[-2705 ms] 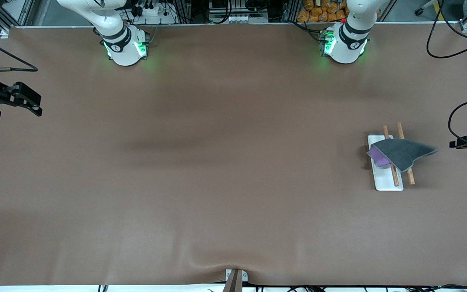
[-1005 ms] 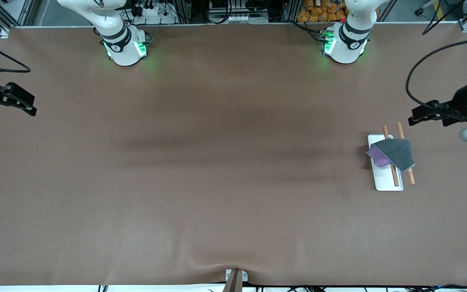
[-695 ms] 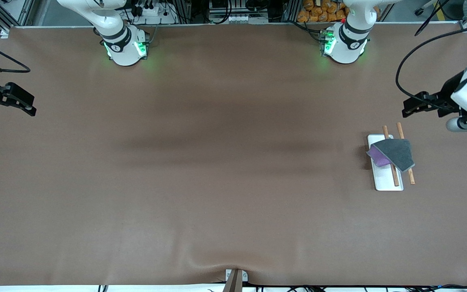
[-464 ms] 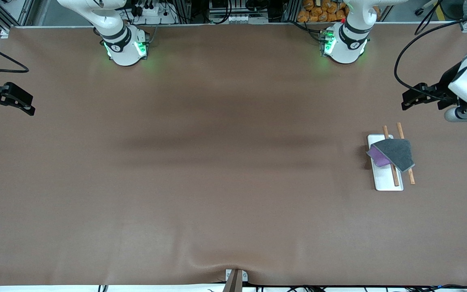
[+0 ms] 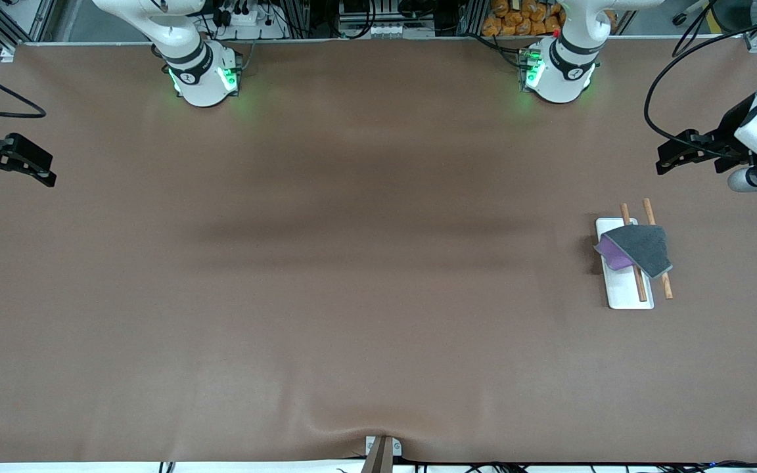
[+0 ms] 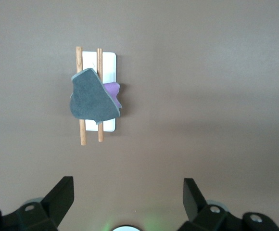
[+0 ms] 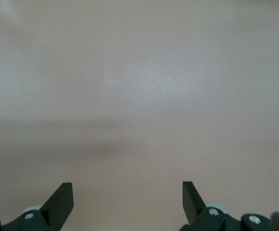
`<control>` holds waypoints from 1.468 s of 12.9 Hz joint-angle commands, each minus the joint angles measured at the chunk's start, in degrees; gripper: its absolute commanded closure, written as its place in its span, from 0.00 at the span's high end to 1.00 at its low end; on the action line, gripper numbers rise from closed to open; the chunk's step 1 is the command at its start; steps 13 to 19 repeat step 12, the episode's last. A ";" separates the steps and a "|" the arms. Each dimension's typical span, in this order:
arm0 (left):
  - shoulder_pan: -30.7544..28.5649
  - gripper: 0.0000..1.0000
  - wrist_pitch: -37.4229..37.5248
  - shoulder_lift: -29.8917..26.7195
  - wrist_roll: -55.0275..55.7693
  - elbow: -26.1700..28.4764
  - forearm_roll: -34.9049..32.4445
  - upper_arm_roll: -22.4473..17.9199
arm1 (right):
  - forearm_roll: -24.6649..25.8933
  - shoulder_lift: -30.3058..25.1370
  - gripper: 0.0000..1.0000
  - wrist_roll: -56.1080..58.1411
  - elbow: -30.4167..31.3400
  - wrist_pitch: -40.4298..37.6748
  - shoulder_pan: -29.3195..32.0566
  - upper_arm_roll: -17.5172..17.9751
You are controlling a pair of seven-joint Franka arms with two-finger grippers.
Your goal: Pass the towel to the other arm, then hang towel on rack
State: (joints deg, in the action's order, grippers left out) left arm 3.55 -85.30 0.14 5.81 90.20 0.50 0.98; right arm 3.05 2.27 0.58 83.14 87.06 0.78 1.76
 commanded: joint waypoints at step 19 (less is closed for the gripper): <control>-3.28 1.00 3.65 -2.52 0.61 -2.05 -0.15 3.07 | -1.21 0.54 1.00 -0.41 -0.70 -1.10 2.03 0.96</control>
